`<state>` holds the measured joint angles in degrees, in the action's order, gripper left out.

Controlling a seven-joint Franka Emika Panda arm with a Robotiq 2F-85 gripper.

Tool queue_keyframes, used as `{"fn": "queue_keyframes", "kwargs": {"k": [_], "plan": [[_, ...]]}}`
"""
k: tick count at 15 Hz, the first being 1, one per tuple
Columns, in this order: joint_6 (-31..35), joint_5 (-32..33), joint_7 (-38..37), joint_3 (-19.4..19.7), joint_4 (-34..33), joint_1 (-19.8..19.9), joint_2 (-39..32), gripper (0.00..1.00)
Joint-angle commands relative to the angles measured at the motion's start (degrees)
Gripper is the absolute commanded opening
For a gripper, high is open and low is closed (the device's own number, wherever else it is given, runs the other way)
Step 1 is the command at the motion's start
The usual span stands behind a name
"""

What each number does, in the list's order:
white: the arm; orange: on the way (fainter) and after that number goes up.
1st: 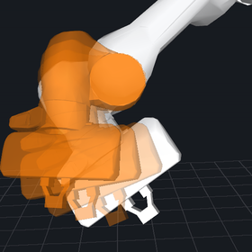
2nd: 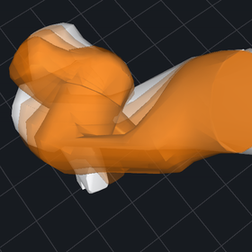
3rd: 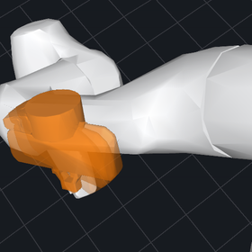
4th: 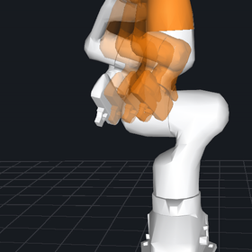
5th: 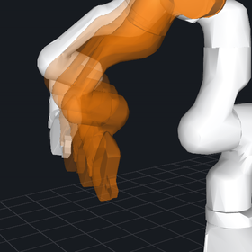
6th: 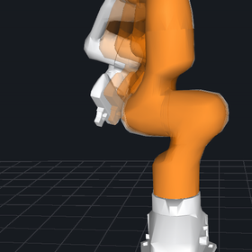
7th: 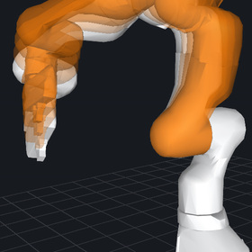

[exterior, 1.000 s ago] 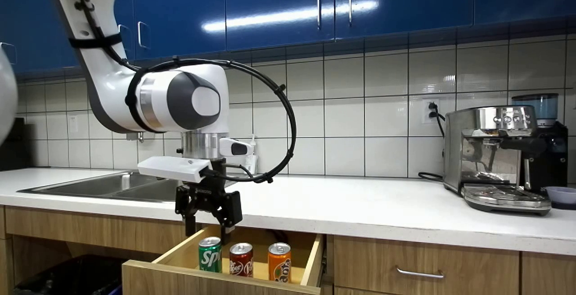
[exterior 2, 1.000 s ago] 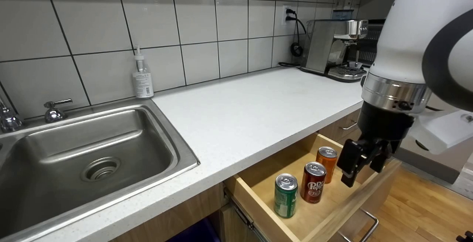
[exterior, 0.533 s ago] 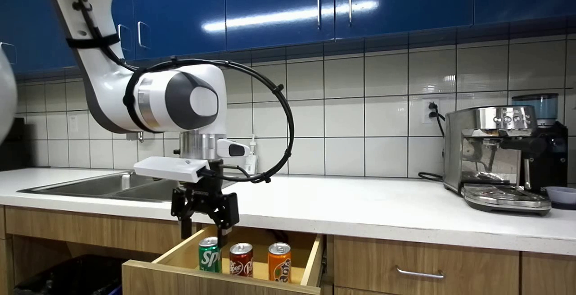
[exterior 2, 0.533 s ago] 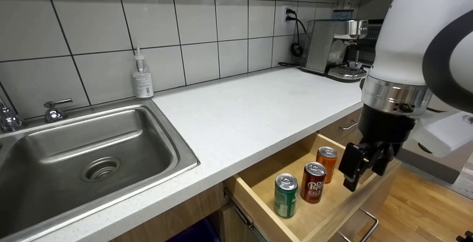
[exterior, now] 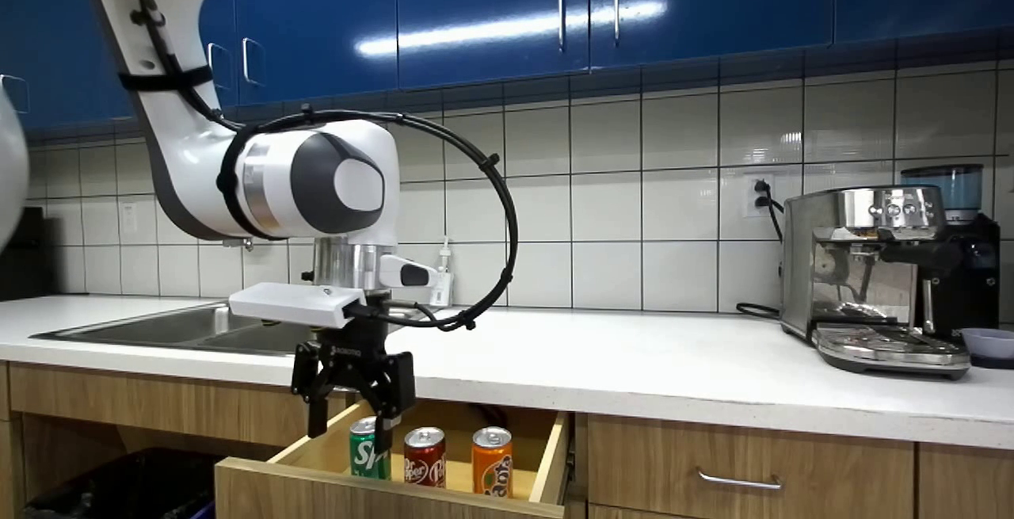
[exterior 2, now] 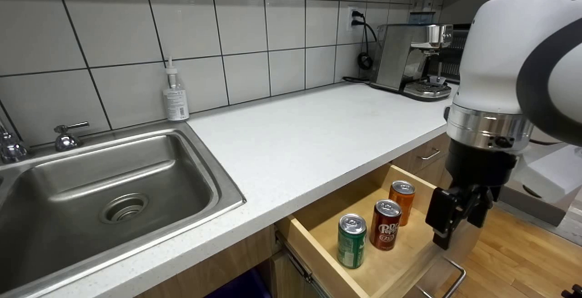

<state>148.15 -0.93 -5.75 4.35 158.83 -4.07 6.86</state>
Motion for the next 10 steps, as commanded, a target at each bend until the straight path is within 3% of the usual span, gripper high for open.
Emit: {"fn": "queue_keyframes", "kwargs": {"k": [1,10], "plan": [[-2.84,-1.69,3.13,-1.31,-0.04,1.31,-0.16,1.0],[-3.59,0.24,3.14,-1.55,0.07,1.69,-4.26,1.0]]}}
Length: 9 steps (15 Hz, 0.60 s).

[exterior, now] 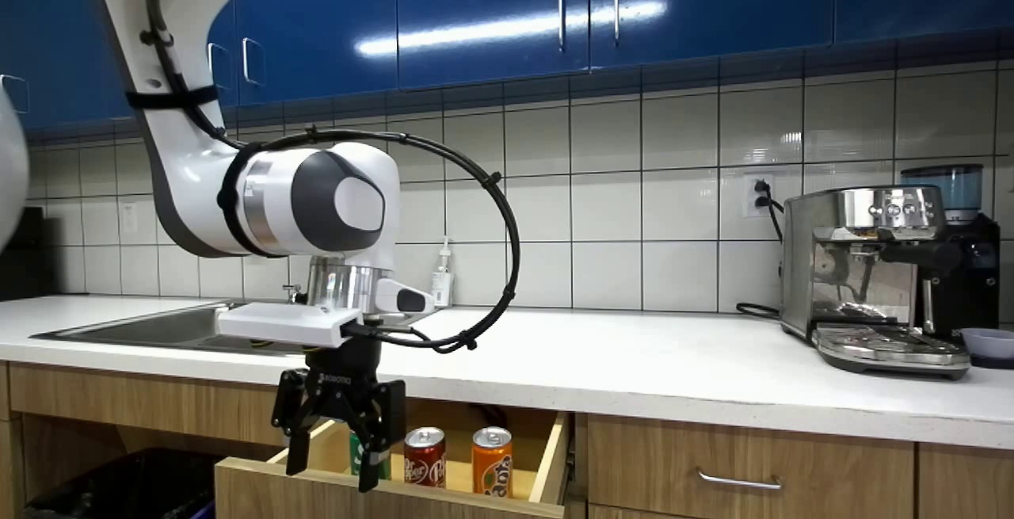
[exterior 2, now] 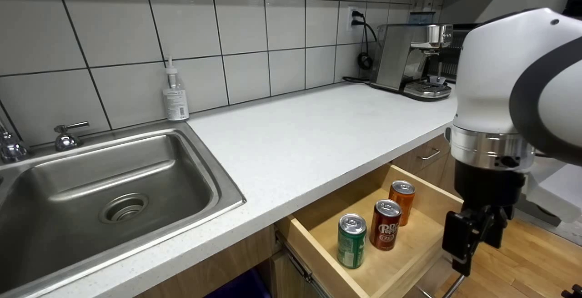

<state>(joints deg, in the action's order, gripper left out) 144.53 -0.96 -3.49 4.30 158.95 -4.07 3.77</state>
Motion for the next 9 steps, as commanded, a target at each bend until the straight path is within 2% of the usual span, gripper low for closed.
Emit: {"fn": "queue_keyframes", "kwargs": {"k": [1,9], "plan": [[0.81,0.84,0.52,-1.51,-0.06,1.77,-1.93,1.0],[8.68,1.8,0.15,-1.36,-0.08,1.66,-8.31,1.0]]}}
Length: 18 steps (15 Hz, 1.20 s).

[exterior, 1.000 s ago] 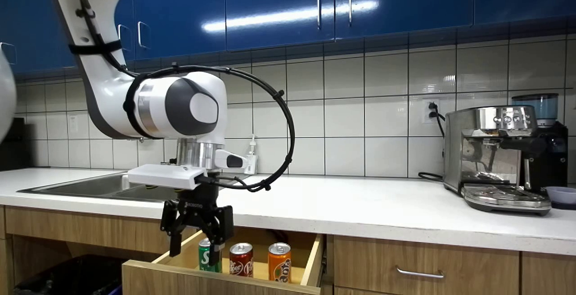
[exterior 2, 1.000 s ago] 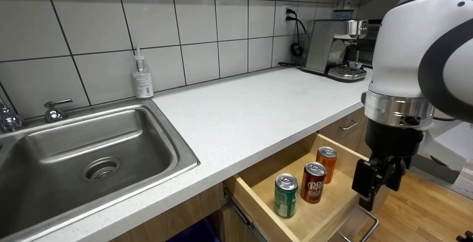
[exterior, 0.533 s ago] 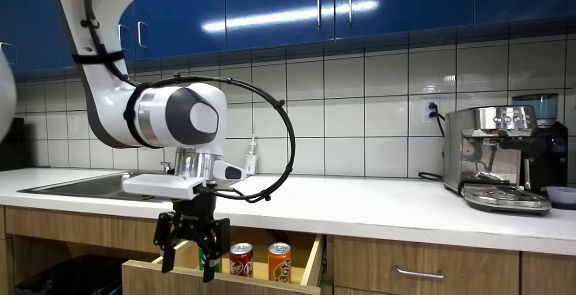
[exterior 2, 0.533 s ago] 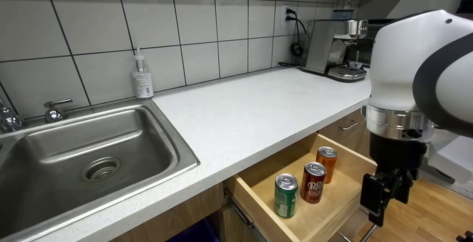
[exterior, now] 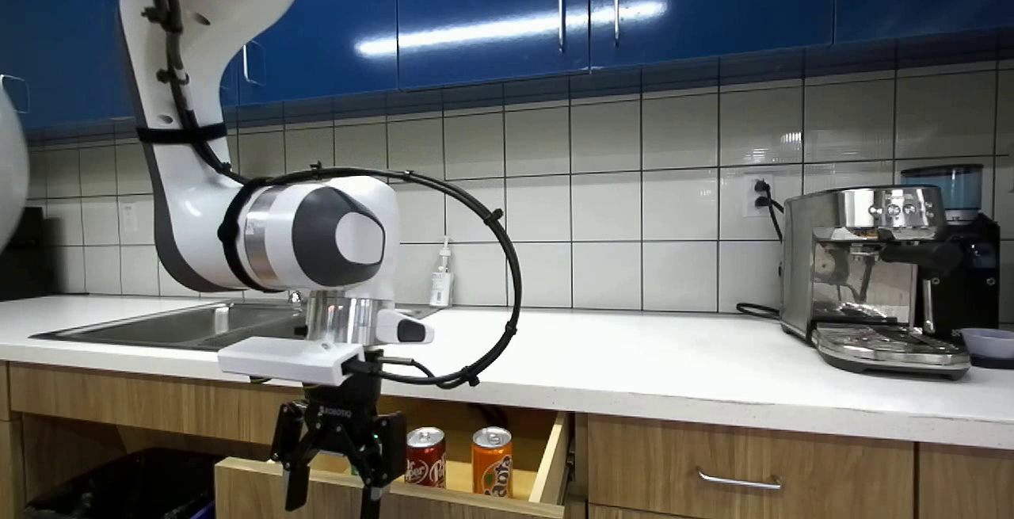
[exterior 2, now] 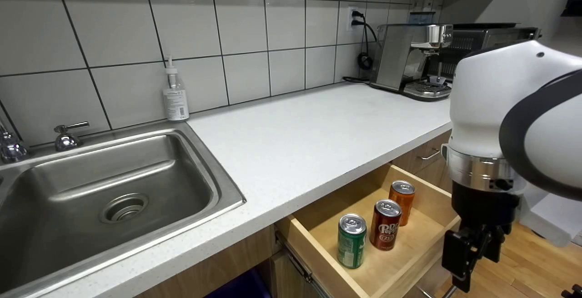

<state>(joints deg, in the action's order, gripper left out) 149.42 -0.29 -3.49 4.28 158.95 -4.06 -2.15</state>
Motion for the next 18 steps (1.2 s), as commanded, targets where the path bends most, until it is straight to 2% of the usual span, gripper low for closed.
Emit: {"fn": "queue_keyframes", "kwargs": {"k": [1,8,18], "plan": [[5.54,1.35,0.02,-1.27,-0.07,1.62,-3.31,1.0],[19.09,-0.21,2.47,-2.03,-0.03,1.95,-9.59,1.0],[27.83,-0.02,5.17,-3.58,0.07,4.27,-11.64,1.0]]}}
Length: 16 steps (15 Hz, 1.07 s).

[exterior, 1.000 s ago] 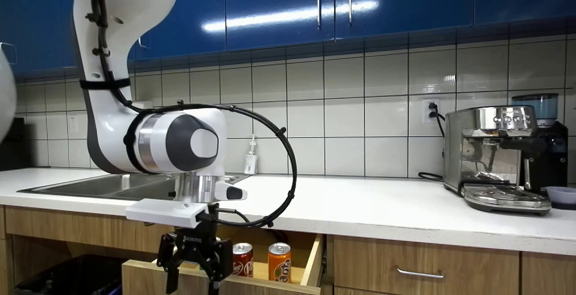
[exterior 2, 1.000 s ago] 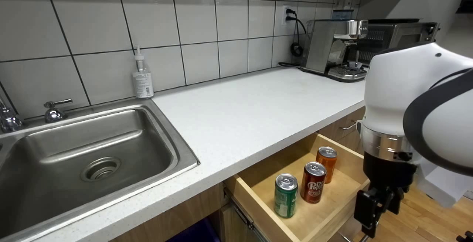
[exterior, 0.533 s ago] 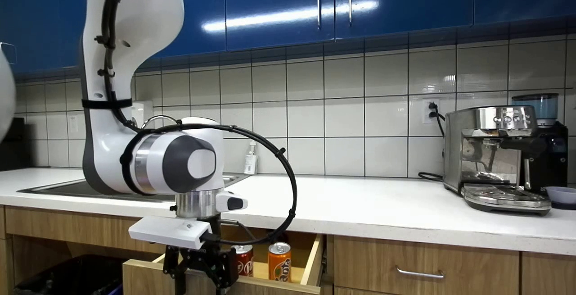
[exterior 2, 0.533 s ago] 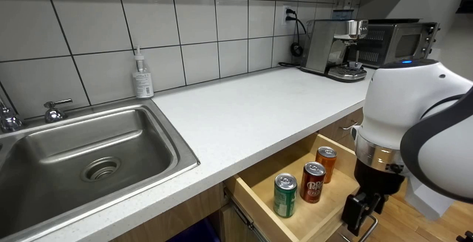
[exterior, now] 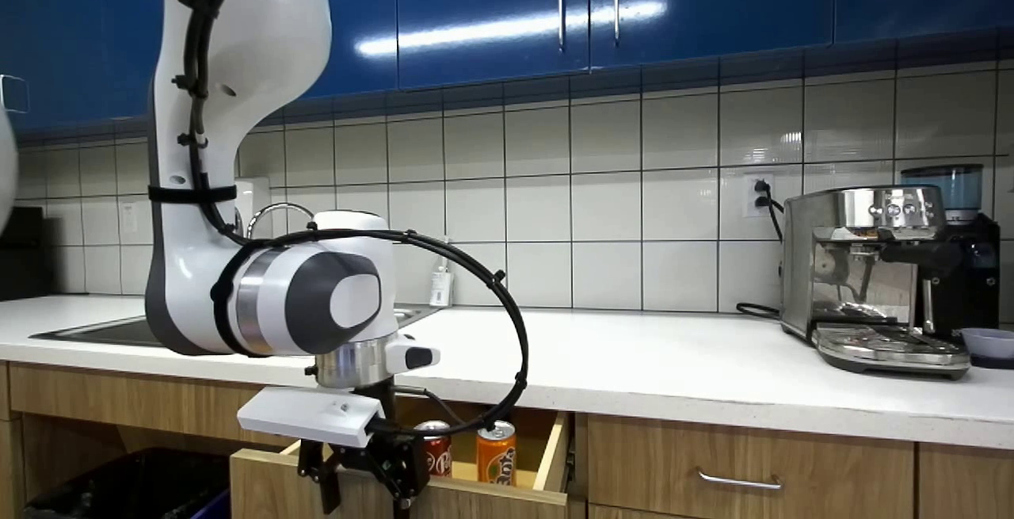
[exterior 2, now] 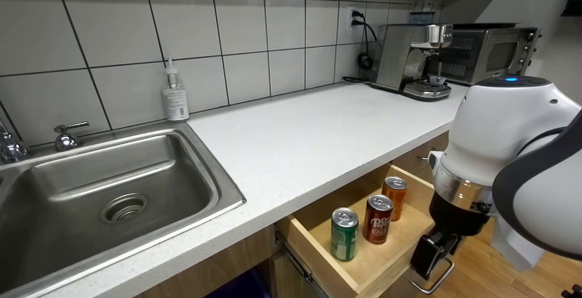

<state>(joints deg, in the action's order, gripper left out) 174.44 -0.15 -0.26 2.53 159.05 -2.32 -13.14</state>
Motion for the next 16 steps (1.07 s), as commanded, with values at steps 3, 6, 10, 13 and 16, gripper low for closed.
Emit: {"fn": "queue_keyframes", "kwargs": {"k": [3,6,10,13,16], "plan": [[4.06,-0.17,2.39,-2.55,-0.03,3.63,-0.69,1.0],[4.89,-0.07,2.8,-2.88,-0.03,4.69,-0.43,1.0],[5.47,-0.29,3.4,-3.85,-0.03,6.81,0.09,1.0],[6.0,-0.29,3.75,-4.45,-0.04,8.46,0.3,1.0],[6.5,-0.08,4.2,-5.19,-0.06,10.19,0.52,1.0]]}}
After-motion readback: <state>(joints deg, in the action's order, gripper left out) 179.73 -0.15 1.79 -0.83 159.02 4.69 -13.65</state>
